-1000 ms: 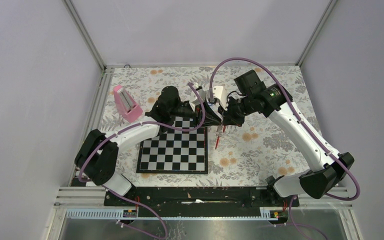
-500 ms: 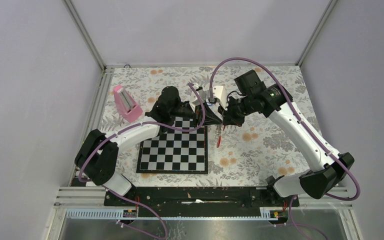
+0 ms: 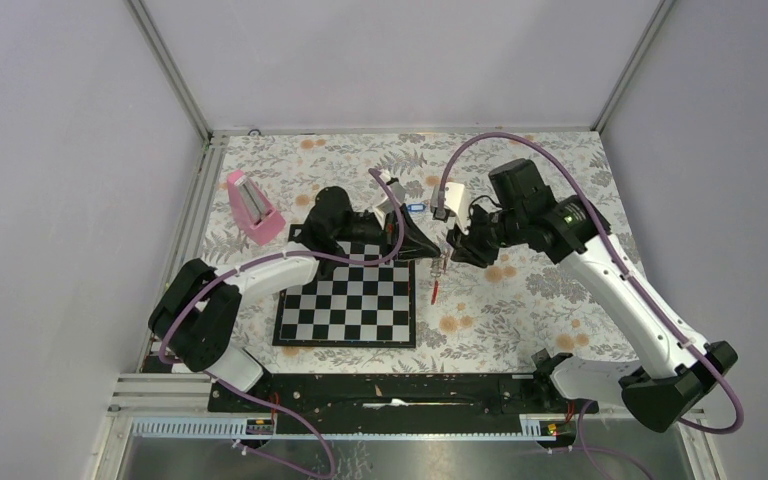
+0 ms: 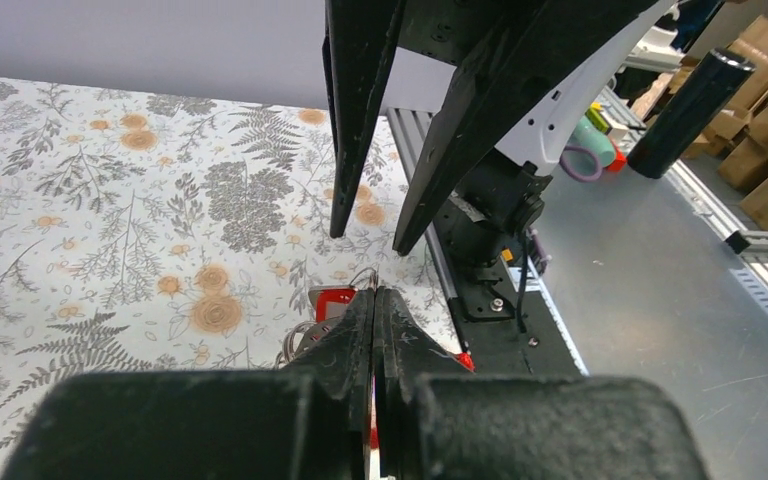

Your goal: Put the keys on the keyring

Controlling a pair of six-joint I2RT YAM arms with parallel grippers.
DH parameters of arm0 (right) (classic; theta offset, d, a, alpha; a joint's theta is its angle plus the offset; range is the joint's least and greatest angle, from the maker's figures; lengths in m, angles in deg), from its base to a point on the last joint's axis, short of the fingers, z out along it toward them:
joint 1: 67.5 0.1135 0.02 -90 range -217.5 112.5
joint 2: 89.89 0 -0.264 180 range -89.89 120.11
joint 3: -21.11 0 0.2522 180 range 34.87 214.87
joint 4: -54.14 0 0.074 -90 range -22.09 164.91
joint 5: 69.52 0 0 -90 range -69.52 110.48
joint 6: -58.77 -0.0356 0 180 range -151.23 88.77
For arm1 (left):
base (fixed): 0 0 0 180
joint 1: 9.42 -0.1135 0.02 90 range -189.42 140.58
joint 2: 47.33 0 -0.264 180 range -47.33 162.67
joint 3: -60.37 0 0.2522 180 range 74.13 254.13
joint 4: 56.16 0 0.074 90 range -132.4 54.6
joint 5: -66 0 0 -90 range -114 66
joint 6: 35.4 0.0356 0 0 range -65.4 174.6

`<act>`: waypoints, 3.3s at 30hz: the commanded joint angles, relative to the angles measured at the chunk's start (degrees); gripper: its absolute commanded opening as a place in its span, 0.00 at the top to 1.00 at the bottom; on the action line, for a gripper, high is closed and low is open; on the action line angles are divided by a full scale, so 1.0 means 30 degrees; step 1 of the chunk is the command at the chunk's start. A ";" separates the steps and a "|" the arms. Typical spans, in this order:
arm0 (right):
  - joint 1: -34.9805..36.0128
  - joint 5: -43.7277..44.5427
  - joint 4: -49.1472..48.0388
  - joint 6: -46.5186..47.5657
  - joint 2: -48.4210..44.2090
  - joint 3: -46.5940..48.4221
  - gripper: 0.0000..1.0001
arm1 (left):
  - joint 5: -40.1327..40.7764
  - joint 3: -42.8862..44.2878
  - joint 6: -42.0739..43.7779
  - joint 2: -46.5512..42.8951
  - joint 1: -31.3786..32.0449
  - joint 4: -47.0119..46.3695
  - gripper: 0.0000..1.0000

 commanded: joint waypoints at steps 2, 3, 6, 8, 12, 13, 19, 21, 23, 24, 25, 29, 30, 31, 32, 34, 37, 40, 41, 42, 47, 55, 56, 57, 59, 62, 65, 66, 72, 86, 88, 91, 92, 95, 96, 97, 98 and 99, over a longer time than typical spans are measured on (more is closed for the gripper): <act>-0.0161 -0.0708 -0.1083 0.0253 -0.0987 -0.0453 0.59 | -0.0269 -0.0304 -0.2102 -0.1049 0.0002 -0.3769 1.00; -0.0158 -0.0845 -0.1093 0.0436 -0.1034 -0.0510 0.57 | -0.0248 -0.0346 -0.2204 -0.1034 -0.0016 -0.3867 1.00; -0.0161 -0.1396 -0.1253 0.0932 -0.1165 -0.0742 0.55 | -0.0103 -0.0409 -0.2425 -0.1037 -0.0003 -0.4077 1.00; -0.0166 -0.1725 -0.1499 0.1278 -0.1286 -0.1090 0.53 | -0.0053 -0.0436 -0.2650 -0.1034 0.0005 -0.4342 1.00; -0.0169 -0.1271 -0.2644 0.1887 -0.1848 -0.2122 0.54 | -0.0032 -0.0468 -0.3043 -0.0940 0.0006 -0.4658 1.00; -0.0159 -0.1102 -0.2929 0.2035 -0.2024 -0.2363 0.54 | -0.0031 -0.0495 -0.3106 -0.0929 0.0006 -0.4765 1.00; -0.0158 -0.1087 -0.3988 0.2373 -0.2556 -0.3153 0.58 | -0.0068 -0.0528 -0.3231 -0.0848 0.0018 -0.4876 1.00; -0.0157 -0.1078 -0.4239 0.2412 -0.2620 -0.3310 0.59 | -0.0087 -0.0528 -0.3243 -0.0842 -0.0003 -0.4872 1.00; -0.0153 -0.1064 -0.4377 0.2531 -0.2733 -0.3433 0.59 | -0.0102 -0.0552 -0.3218 -0.0844 0.0004 -0.4864 1.00; -0.0142 -0.1022 -0.4391 0.2603 -0.2776 -0.3442 0.59 | -0.0098 -0.0557 -0.3215 -0.0829 0.0006 -0.4879 1.00; -0.0141 -0.0994 -0.4316 0.2703 -0.2847 -0.3443 0.59 | -0.0113 -0.0557 -0.3215 -0.0850 -0.0001 -0.4866 1.00; -0.0133 -0.0860 -0.4322 0.2965 -0.3284 -0.3607 0.59 | -0.0135 -0.0558 -0.3209 -0.0841 0.0032 -0.4824 1.00; -0.0132 -0.0978 -0.4292 0.2994 -0.3310 -0.3592 0.59 | -0.0147 -0.0557 -0.3199 -0.0818 0.0009 -0.4808 1.00; -0.0143 -0.1132 -0.4245 0.3023 -0.3331 -0.3550 0.59 | -0.0130 -0.0543 -0.3213 -0.0779 0.0007 -0.4806 1.00; -0.0133 -0.1268 -0.4235 0.3016 -0.3341 -0.3534 0.60 | -0.0113 -0.0537 -0.3215 -0.0770 0.0013 -0.4780 1.00; -0.0143 -0.1439 -0.4237 0.2998 -0.3274 -0.3505 0.61 | -0.0106 -0.0503 -0.3210 -0.0733 0.0004 -0.4753 1.00; -0.0152 -0.1598 -0.4308 0.2970 -0.3210 -0.3502 0.64 | -0.0100 -0.0526 -0.3171 -0.0738 0.0007 -0.4696 1.00; -0.0151 -0.1942 -0.4417 0.2911 -0.3118 -0.3522 0.69 | -0.0104 -0.0528 -0.3184 -0.0756 0.0006 -0.4660 1.00; -0.0131 -0.2032 -0.4443 0.2910 -0.3069 -0.3527 0.71 | -0.0106 -0.0506 -0.3182 -0.0756 0.0006 -0.4666 1.00; -0.0128 -0.2073 -0.4443 0.2925 -0.3055 -0.3542 0.72 | -0.0099 -0.0500 -0.3185 -0.0756 0.0006 -0.4668 1.00; -0.0130 -0.2166 -0.4524 0.3090 -0.3090 -0.3687 0.78 | -0.0098 -0.0543 -0.3183 -0.0784 0.0006 -0.4675 1.00; -0.0139 -0.2137 -0.4710 0.3071 -0.3206 -0.3981 0.88 | -0.0072 -0.0527 -0.3215 -0.0828 0.0006 -0.4678 1.00; -0.0144 -0.2141 -0.4714 0.3084 -0.3223 -0.4020 0.89 | -0.0073 -0.0510 -0.3215 -0.0842 0.0006 -0.4650 1.00; -0.0141 -0.2141 -0.4730 0.3086 -0.3251 -0.4050 0.90 | -0.0055 -0.0500 -0.3215 -0.0844 0.0006 -0.4636 1.00; -0.0129 -0.2116 -0.4757 0.3084 -0.3288 -0.4130 0.91 | 0.0001 -0.0521 -0.3212 -0.0842 0.0006 -0.4658 1.00; -0.0130 -0.2108 -0.4818 0.3036 -0.3352 -0.4174 0.94 | 0.0125 -0.0528 -0.3206 -0.0805 0.0006 -0.4630 1.00; -0.0137 -0.2108 -0.4875 0.3029 -0.3367 -0.4204 0.98 | 0.0259 -0.0557 -0.3172 -0.0774 0.0006 -0.4518 1.00; -0.0129 -0.2135 -0.4890 0.3002 -0.3344 -0.4231 0.98 | 0.0320 -0.0543 -0.3114 -0.0784 0.0006 -0.4403 1.00; -0.0128 -0.2023 -0.5100 0.2798 -0.3334 -0.4385 1.00 | 0.1246 -0.0540 -0.2760 -0.0868 0.0005 -0.3495 1.00; -0.0137 -0.1321 -0.6029 0.1924 -0.3157 -0.5114 1.00 | 0.3215 -0.0850 -0.3824 -0.0694 -0.0009 -0.3778 1.00; -0.0144 -0.1247 -0.6107 0.1860 -0.3145 -0.5128 1.00 | 0.3337 -0.0867 -0.3903 -0.0681 -0.0028 -0.3806 1.00; -0.0128 -0.1022 -0.6274 0.1718 -0.3089 -0.5197 1.00 | 0.3431 -0.0880 -0.4050 -0.0661 -0.0082 -0.3939 1.00; -0.0128 -0.0821 -0.6351 0.1663 -0.3109 -0.5256 1.00 | 0.3467 -0.0894 -0.4085 -0.0667 -0.0096 -0.3943 1.00; -0.0130 -0.0255 -0.6699 0.1445 -0.3191 -0.5432 1.00 | 0.3533 -0.0909 -0.4168 -0.0662 -0.0141 -0.3985 1.00; -0.0128 -0.0060 -0.6772 0.1365 -0.3196 -0.5450 1.00 | 0.3549 -0.0909 -0.4209 -0.0667 -0.0166 -0.4000 1.00; -0.0132 0.0122 -0.6902 0.1271 -0.3196 -0.5485 1.00 | 0.3603 -0.0909 -0.4233 -0.0668 -0.0169 -0.4024 1.00; -0.0143 0.0313 -0.6970 0.1171 -0.3222 -0.5512 1.00 | 0.3635 -0.0909 -0.4243 -0.0657 -0.0184 -0.4016 1.00; -0.0144 0.0429 -0.7037 0.1122 -0.3225 -0.5522 1.00 | 0.3668 -0.0887 -0.4288 -0.0652 -0.0197 -0.4022 1.00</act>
